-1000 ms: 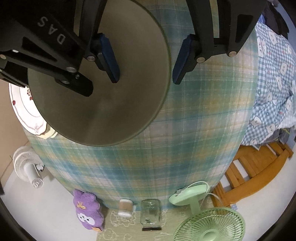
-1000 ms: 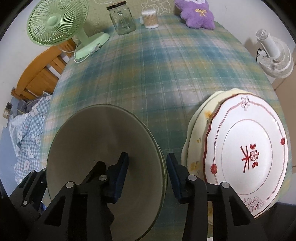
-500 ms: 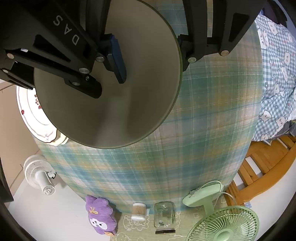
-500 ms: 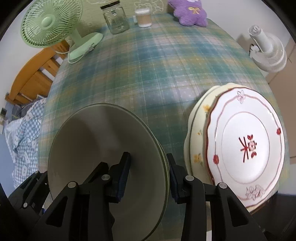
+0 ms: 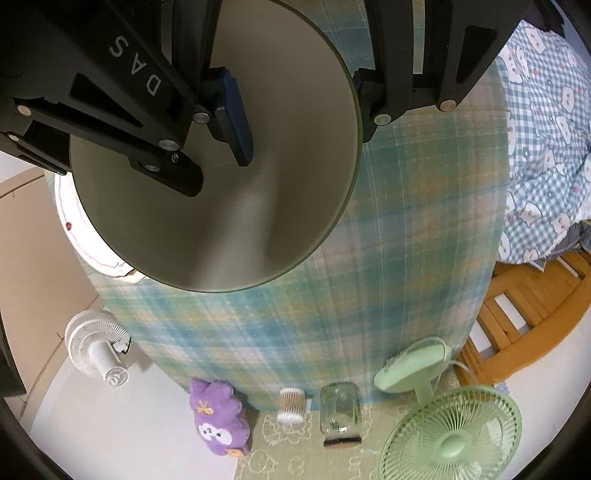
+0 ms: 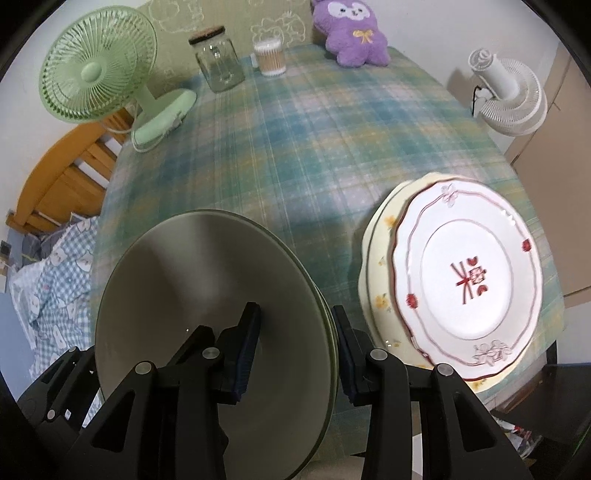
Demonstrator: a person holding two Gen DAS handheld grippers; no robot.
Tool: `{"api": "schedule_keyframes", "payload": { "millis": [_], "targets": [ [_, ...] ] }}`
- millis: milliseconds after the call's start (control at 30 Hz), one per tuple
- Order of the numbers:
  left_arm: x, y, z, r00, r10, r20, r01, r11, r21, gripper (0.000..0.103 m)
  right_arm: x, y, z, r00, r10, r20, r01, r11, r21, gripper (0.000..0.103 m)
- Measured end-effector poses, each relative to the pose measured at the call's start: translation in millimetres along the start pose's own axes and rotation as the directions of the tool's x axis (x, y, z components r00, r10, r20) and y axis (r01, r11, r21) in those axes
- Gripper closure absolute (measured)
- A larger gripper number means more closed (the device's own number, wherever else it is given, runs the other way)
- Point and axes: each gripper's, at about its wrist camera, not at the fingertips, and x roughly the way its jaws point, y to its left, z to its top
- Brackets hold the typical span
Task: Organize plates and bowls
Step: 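Carry the cream bowl with both grippers over the floral plate stack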
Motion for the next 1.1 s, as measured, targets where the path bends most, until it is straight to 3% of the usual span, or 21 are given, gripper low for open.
{"api": "schedule_keyframes", "payload": {
  "millis": [300, 600, 1100],
  "targets": [
    [-14.8, -27.8, 10.5, 0.999, 0.031, 0.026, -0.030, 0.999, -0.028, 0.059, -20.7, -23.3, 12.0, 0.999, 0.027, 0.022, -0.027, 0.999, -0.039, 0.061],
    [-17.6, -77.4, 19.9, 0.998, 0.045, 0.045, -0.041, 0.996, -0.078, 0.059, -37.4, -72.5, 29.0, 0.999, 0.037, 0.033, -0.033, 0.996, -0.088, 0.061],
    [7.6, -155.4, 34.0, 0.999, 0.039, 0.031, -0.036, 0.994, -0.105, 0.059, -31.7, -156.9, 45.8, 1.000, 0.026, 0.015, -0.024, 0.995, -0.100, 0.061]
  ]
}}
